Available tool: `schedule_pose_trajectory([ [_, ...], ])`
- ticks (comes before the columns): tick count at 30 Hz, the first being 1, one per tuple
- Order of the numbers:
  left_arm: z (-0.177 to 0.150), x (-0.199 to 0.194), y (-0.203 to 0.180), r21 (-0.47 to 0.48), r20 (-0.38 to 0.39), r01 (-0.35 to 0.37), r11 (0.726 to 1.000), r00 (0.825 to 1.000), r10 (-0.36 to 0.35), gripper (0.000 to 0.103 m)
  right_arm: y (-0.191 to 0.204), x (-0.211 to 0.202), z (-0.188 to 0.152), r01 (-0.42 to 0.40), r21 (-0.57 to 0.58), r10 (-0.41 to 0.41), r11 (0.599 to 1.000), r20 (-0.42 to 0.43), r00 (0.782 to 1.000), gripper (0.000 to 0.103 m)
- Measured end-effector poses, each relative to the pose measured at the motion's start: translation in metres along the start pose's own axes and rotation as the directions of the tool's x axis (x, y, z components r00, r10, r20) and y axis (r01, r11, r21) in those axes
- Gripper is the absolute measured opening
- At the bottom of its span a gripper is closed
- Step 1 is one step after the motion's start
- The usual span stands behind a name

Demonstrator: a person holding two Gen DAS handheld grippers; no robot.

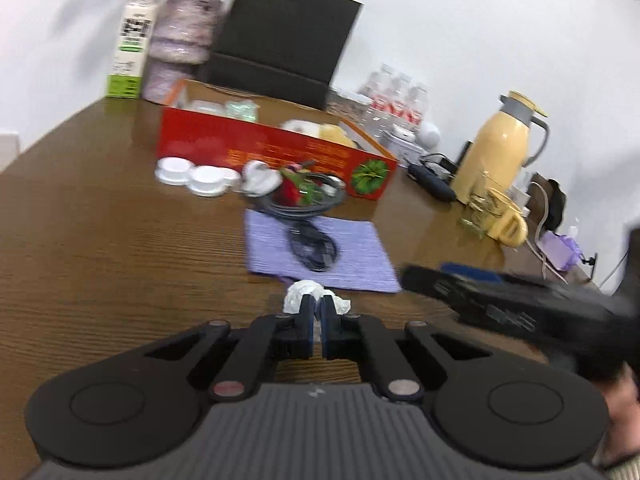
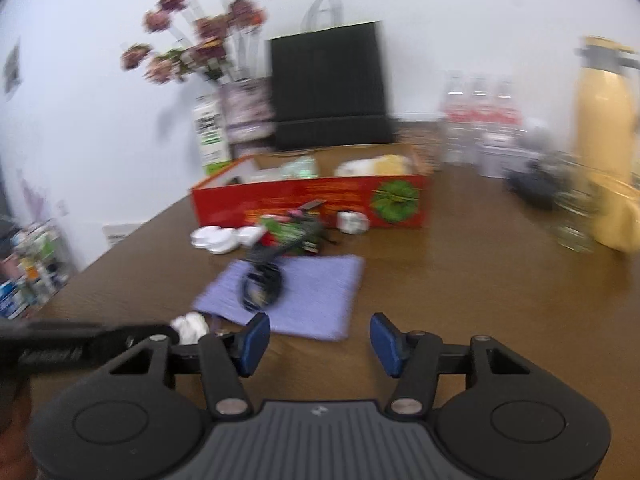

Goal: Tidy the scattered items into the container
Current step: 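Reach left tool to the crumpled tissue and grasp it, then grasp the black cable with right tool while left tool holds the tissue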

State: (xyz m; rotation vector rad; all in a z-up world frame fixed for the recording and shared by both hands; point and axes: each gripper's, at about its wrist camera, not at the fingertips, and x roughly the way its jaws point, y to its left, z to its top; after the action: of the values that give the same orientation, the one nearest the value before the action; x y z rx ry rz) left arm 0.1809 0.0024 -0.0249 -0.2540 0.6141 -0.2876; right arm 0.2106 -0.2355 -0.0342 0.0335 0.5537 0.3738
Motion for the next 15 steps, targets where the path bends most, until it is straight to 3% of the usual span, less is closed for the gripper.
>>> schedule_pose_trajectory([
  [6,-0.001,-0.016,0.022,0.0,-0.003,-0.061,0.998,0.998,0.061,0.004,0.036,0.072,0.028,-0.054,-0.077,0.047,0.996,-0.087,0.995,0.053],
  [8,0.001,-0.018,0.03,-0.019,-0.004,-0.073,0.997,0.997,0.072,0.004,0.047,0.09,0.03,-0.043,-0.119,0.031,0.992,-0.105,0.994,0.05],
  [10,0.003,-0.018,0.034,-0.026,-0.004,-0.08,0.996,0.997,0.079,0.004,0.054,0.105,0.029,0.005,-0.148,-0.023,0.989,-0.122,0.992,0.039],
  [15,0.006,-0.016,0.031,-0.017,-0.012,-0.054,0.998,0.998,0.054,0.004,0.032,0.084,0.021,-0.022,-0.043,0.017,0.999,-0.115,0.993,0.035],
])
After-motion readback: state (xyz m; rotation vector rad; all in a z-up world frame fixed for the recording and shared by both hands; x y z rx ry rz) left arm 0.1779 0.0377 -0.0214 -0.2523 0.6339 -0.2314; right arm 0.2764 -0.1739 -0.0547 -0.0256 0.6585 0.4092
